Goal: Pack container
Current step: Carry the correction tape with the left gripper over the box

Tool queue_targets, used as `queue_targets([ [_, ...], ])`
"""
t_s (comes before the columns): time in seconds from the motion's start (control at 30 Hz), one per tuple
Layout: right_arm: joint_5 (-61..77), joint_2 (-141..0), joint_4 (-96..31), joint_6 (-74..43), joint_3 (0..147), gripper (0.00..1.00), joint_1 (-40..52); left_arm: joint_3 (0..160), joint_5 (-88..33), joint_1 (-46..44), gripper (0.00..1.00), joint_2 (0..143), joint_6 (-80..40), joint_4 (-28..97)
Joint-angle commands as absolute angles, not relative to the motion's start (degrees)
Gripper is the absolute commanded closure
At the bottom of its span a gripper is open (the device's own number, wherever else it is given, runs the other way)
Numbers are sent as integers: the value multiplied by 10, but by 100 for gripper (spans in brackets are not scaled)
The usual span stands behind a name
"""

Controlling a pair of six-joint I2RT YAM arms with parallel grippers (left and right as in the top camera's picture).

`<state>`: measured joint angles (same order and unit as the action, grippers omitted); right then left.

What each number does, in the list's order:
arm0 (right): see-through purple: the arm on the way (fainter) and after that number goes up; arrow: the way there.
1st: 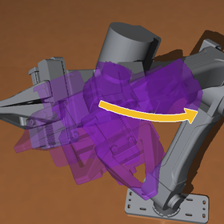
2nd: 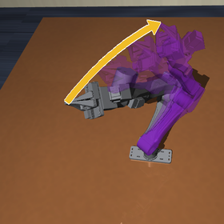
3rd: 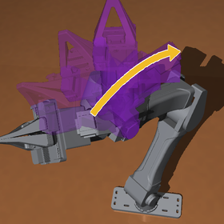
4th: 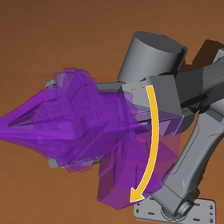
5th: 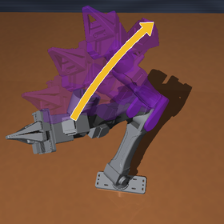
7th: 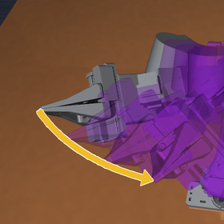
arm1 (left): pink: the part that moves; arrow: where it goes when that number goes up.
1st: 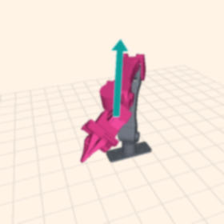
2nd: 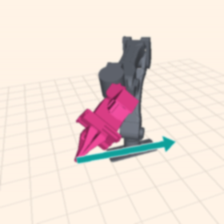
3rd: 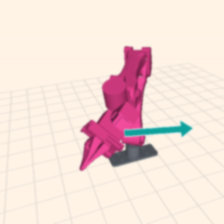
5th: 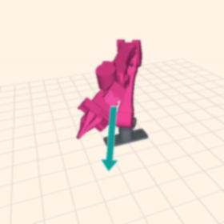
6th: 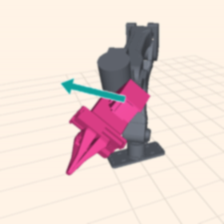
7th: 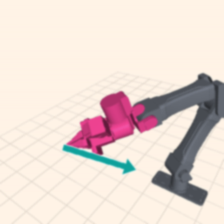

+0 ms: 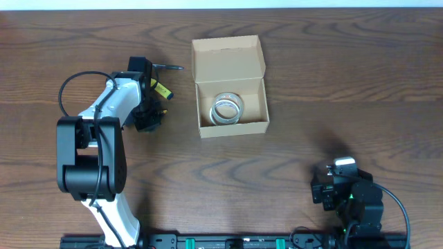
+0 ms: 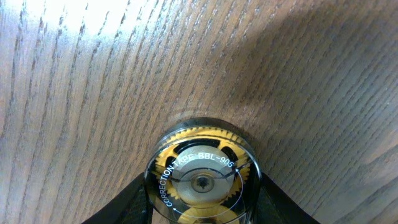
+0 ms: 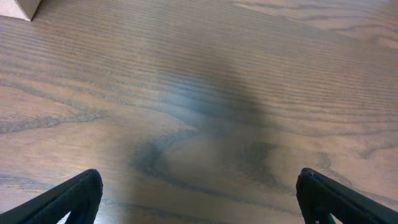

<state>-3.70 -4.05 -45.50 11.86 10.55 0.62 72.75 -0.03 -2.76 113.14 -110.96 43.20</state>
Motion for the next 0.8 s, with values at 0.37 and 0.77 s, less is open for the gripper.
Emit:
queue_targets([
  [0.37, -41, -37, -455, 110, 100, 1, 11, 734, 39, -27, 89, 1025, -1032, 434],
  [0.77, -41, -37, -455, 110, 100, 1, 11, 782, 41, -63, 90, 971, -929, 425],
])
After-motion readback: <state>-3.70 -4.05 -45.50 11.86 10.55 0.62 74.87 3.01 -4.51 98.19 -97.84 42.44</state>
